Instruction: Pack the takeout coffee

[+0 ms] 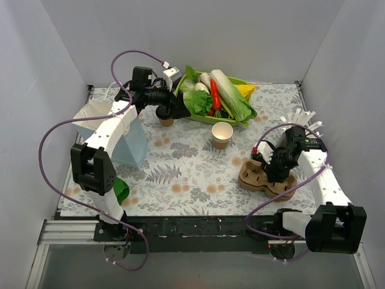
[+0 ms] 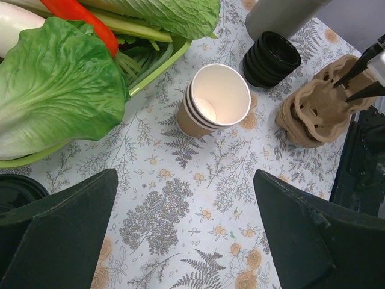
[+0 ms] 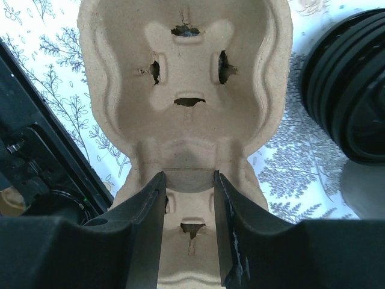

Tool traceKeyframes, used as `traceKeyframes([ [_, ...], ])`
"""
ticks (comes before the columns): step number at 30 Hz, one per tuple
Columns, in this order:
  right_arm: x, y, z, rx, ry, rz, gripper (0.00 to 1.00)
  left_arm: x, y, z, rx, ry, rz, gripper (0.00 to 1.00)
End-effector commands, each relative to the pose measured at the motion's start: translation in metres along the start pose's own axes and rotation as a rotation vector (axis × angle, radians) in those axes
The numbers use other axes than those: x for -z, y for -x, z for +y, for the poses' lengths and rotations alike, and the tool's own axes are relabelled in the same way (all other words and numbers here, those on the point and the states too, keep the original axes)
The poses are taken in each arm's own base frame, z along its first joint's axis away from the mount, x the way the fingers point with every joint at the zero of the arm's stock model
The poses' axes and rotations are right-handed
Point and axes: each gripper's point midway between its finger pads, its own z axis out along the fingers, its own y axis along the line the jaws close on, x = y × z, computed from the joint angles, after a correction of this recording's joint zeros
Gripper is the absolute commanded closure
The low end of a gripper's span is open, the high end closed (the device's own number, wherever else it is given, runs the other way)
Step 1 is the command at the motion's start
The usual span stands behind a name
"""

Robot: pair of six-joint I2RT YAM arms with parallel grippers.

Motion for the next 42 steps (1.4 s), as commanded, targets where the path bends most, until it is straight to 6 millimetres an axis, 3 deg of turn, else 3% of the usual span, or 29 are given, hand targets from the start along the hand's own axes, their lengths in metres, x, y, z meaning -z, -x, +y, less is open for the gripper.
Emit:
traceKeyframes([
  [1, 0.026, 0.017, 0.002, 0.015, -0.043, -0.037, 0.73, -0.001, 0.006, -0.002, -0.016, -0.010, -0.014, 0.02],
  [5, 0.037, 0.023, 0.003, 0.011, -0.053, -0.049, 0.73, -0.001, 0.008, -0.003, -0.016, -0.012, -0.019, 0.03],
  [7, 0.041, 0.033, 0.004, 0.016, -0.048, -0.089, 0.74, 0.003, 0.019, -0.006, -0.031, -0.008, -0.042, 0.04],
  [12, 0.062, 0.068, -0.002, -0.002, -0.035, -0.201, 0.81, 0.046, 0.089, -0.018, -0.166, 0.125, -0.163, 0.03],
  [13, 0.064, 0.075, -0.001, -0.006, -0.020, -0.226, 0.82, 0.070, 0.113, -0.012, -0.212, 0.251, -0.204, 0.03],
  [15, 0.063, 0.088, 0.003, 0.013, 0.027, -0.241, 0.85, 0.099, 0.133, -0.003, -0.274, 0.383, -0.238, 0.02],
  [16, 0.068, 0.097, 0.003, 0.020, 0.034, -0.261, 0.86, 0.128, 0.148, 0.013, -0.289, 0.528, -0.270, 0.02],
  [18, 0.064, 0.106, 0.004, 0.031, 0.062, -0.270, 0.90, 0.170, 0.167, 0.017, -0.317, 0.641, -0.324, 0.02],
  [19, 0.064, 0.113, 0.004, 0.036, 0.067, -0.281, 0.91, 0.184, 0.163, 0.026, -0.292, 0.677, -0.308, 0.02],
  [20, 0.060, 0.118, 0.007, 0.054, 0.090, -0.279, 0.92, 0.221, 0.174, 0.045, -0.276, 0.768, -0.337, 0.02],
  [22, 0.056, 0.126, 0.010, 0.067, 0.109, -0.285, 0.93, 0.250, 0.163, 0.069, -0.168, 0.823, -0.326, 0.03],
  [23, 0.051, 0.133, 0.012, 0.088, 0.123, -0.287, 0.94, 0.307, 0.170, 0.081, -0.143, 0.902, -0.387, 0.04],
  [24, 0.049, 0.136, 0.013, 0.093, 0.132, -0.289, 0.94, 0.319, 0.158, 0.104, -0.084, 0.920, -0.374, 0.04],
  [25, 0.048, 0.139, 0.014, 0.100, 0.141, -0.297, 0.94, 0.346, 0.145, 0.114, -0.031, 0.964, -0.375, 0.05],
  [29, 0.042, 0.150, 0.013, 0.126, 0.167, -0.309, 0.94, 0.359, 0.113, 0.129, 0.002, 1.012, -0.282, 0.04],
  [30, 0.042, 0.153, 0.012, 0.134, 0.163, -0.317, 0.94, 0.352, 0.092, 0.138, 0.044, 0.995, -0.236, 0.05],
  [32, 0.040, 0.155, 0.010, 0.132, 0.168, -0.323, 0.94, 0.355, 0.078, 0.134, 0.032, 0.979, -0.197, 0.05],
  [42, 0.029, 0.153, 0.016, 0.114, 0.198, -0.343, 0.94, 0.310, 0.014, 0.135, -0.094, 0.655, 0.121, 0.07],
])
